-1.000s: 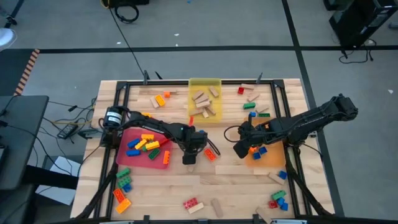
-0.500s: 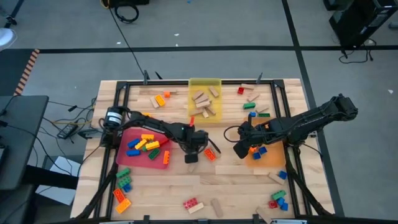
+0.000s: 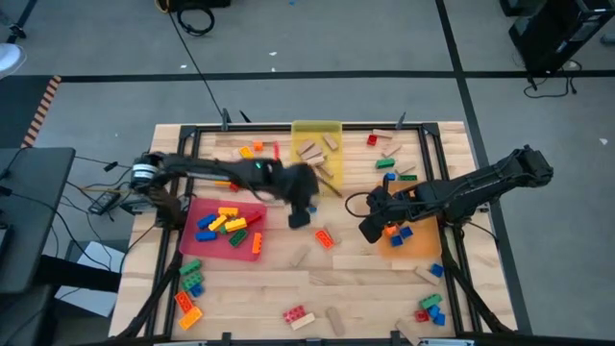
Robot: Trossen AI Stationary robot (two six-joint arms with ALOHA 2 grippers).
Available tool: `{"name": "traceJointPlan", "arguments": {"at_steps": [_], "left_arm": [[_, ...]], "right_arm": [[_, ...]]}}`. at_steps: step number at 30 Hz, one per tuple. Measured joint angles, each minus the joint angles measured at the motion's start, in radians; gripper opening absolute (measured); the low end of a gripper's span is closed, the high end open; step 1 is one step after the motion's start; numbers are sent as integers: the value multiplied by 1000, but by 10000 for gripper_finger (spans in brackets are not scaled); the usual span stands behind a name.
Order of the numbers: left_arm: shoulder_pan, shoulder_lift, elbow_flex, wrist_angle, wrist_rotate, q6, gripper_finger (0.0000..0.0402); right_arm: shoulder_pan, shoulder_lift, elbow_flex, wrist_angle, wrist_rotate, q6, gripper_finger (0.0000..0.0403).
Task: Sort blocks by size
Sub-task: Put the wooden block into the yellow bin
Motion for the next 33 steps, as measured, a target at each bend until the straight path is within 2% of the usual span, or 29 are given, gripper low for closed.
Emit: {"name": "traceJointPlan", "arguments": {"at_steps": [5,13,25,31,33], "left_arm": [[121,-30,39,38,-1,53,60],[290,70,64,106,139,126,61],[455,249,64,206,141,149,64],[500,272,64,263,176,186,86],[505,272,64,278,156,196,89]], "right_arm": [[-16,0,0,10,4,45,207],[-36,0,0,22,5,145,204],[-43,0,0,36,52,287,197],[-43,0,0,35,53,332,197],[-44,0,0,35,55,345,195]]}}
